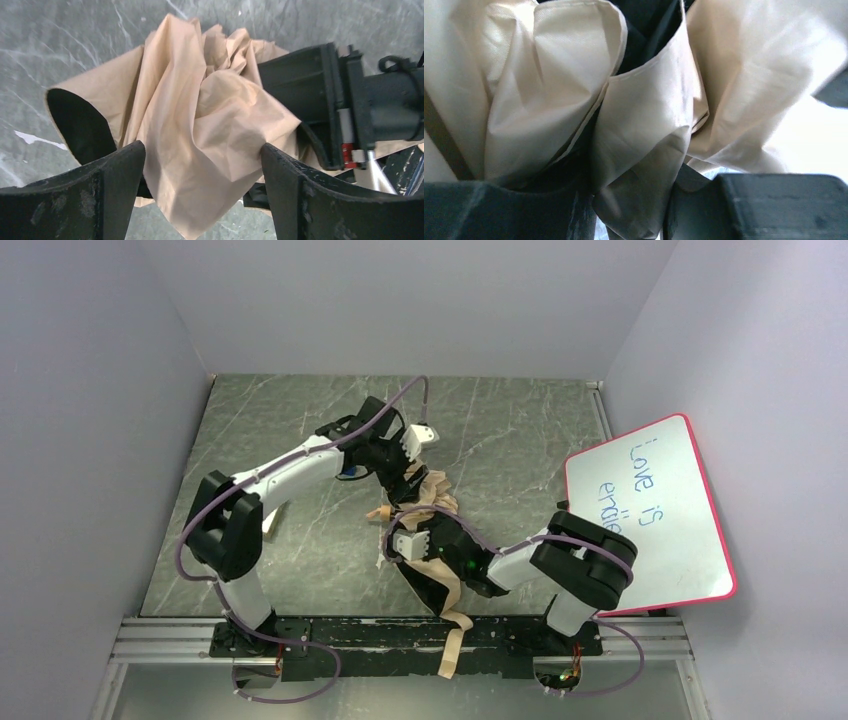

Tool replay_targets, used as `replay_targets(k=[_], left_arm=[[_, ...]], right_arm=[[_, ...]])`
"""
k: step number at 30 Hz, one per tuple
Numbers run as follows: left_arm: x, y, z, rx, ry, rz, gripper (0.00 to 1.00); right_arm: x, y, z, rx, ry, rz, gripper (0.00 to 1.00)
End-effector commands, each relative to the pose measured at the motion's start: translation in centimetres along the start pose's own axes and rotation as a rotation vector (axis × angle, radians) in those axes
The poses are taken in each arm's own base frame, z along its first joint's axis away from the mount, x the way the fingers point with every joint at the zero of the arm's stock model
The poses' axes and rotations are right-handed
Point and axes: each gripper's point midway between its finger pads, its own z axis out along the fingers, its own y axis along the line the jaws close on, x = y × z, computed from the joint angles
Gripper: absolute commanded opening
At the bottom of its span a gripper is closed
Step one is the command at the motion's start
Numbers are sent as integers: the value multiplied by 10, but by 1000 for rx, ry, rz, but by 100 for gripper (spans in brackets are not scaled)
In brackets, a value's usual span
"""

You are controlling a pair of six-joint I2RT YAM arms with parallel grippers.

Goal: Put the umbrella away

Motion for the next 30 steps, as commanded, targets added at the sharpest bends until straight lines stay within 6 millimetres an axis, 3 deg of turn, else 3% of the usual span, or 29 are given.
replay_targets(k=[1,5,8,18,23,26,30], left_arm=[[28,3,13,42,73,16,89],[37,-1,27,99,109,8,89],[47,-14,38,149,144,11,95],[100,-56,61,216,287,32,96],[127,-65,70,199,381,50,96],[138,-62,72,167,422,60,90],[145,-58,73,142,461,56,68]], right_arm=[[8,38,-5,-129,-1,-57,29],[7,38,-6,-131,-7,-57,29],[6,38,-6,-127,-15,-51,28],[-3,31,-7,-98,-54,-7,28],[-5,30,-6,-94,-61,4,28],[-5,29,-7,-86,-67,14,28],[-10,23,-9,-64,-86,38,29]])
